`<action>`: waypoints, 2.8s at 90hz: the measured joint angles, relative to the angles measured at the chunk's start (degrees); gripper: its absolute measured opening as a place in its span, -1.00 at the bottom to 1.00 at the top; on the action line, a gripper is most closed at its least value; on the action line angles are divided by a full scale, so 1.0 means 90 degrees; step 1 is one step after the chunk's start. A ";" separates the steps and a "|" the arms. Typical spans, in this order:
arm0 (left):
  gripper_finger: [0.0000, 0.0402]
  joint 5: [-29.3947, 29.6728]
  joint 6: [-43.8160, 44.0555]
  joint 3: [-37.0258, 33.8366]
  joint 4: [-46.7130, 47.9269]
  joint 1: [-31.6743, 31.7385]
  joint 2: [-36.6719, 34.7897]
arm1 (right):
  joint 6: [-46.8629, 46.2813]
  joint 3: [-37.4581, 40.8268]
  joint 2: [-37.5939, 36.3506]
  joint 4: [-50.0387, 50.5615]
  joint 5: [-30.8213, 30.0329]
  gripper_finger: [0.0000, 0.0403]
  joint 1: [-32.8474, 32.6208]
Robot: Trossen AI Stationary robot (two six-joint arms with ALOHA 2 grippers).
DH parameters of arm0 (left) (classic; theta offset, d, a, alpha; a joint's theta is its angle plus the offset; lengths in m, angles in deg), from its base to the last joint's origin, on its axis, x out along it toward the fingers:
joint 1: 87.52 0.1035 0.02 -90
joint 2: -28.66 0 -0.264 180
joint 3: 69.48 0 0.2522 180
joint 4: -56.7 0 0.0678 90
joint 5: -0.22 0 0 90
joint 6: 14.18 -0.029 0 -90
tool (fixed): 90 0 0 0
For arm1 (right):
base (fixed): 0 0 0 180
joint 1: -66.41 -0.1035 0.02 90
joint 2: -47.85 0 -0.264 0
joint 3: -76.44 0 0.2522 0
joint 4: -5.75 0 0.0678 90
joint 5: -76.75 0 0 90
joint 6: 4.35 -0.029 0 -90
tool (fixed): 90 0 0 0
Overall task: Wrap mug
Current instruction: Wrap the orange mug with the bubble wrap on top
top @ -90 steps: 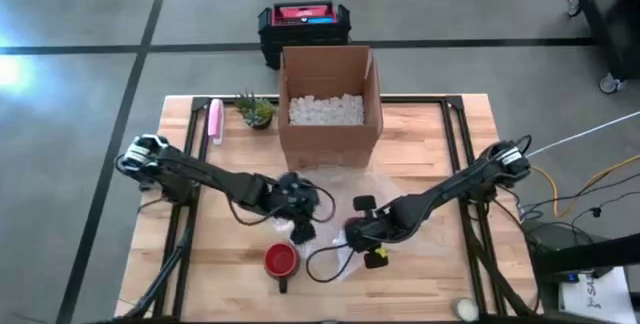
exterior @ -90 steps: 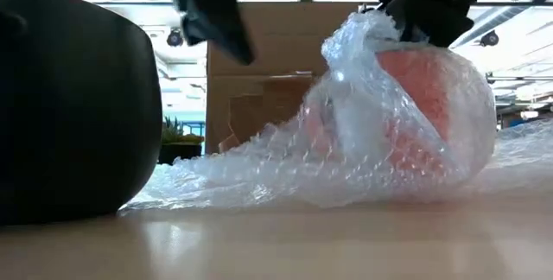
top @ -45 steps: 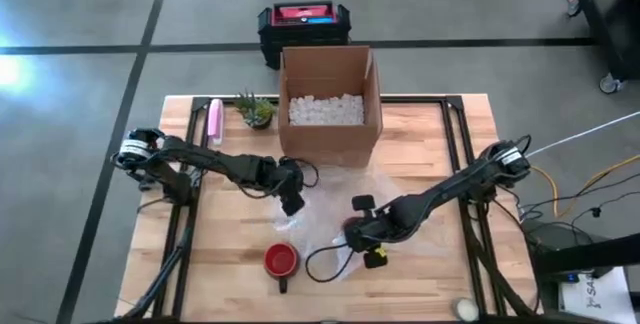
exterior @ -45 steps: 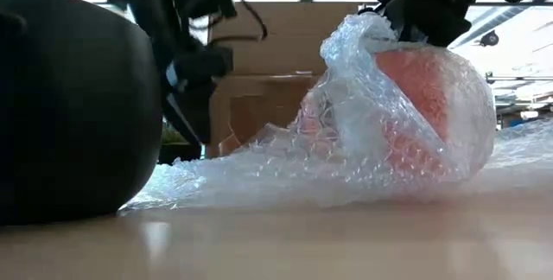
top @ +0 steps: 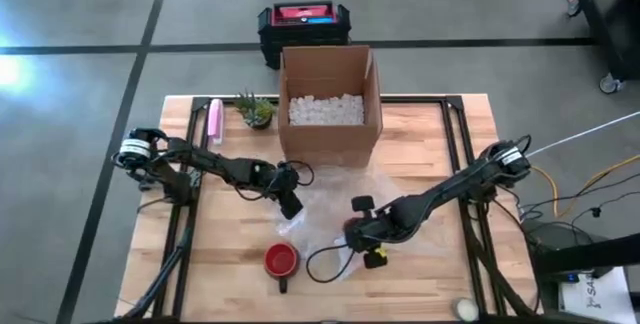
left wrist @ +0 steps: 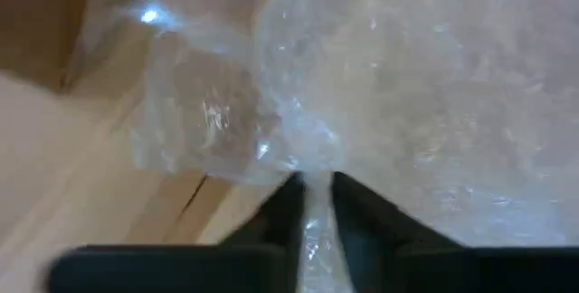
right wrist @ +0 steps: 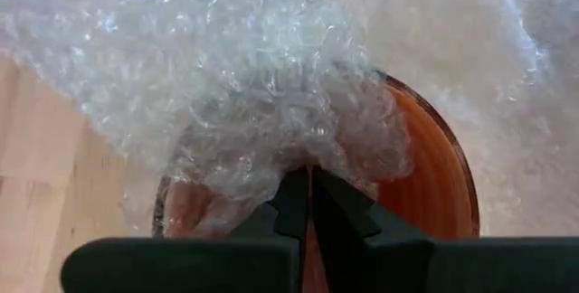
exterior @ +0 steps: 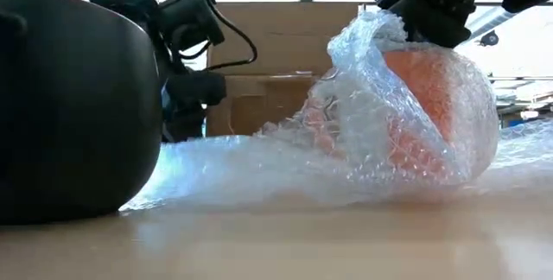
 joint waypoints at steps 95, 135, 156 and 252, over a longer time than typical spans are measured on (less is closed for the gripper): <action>-0.99 0.0312 -0.1304 0.2821 0.1277 -0.1299 -0.0092 | -0.0150 0.0000 0.0000 -0.0001 0.0002 -0.99 0.0000; -0.32 0.0525 -0.1550 0.3254 0.1702 -0.1290 -0.0100 | -0.0147 0.0000 0.0000 -0.0039 0.0002 -0.99 0.0000; -0.12 0.0525 -0.1460 0.3076 0.1631 -0.1299 0.0062 | -0.0104 0.0000 0.0000 -0.0044 0.0002 -0.99 0.0000; 0.10 0.0525 0.0201 0.0304 0.2282 -0.0828 0.0124 | 0.0001 0.0007 0.0000 -0.0114 0.0002 -0.99 0.0000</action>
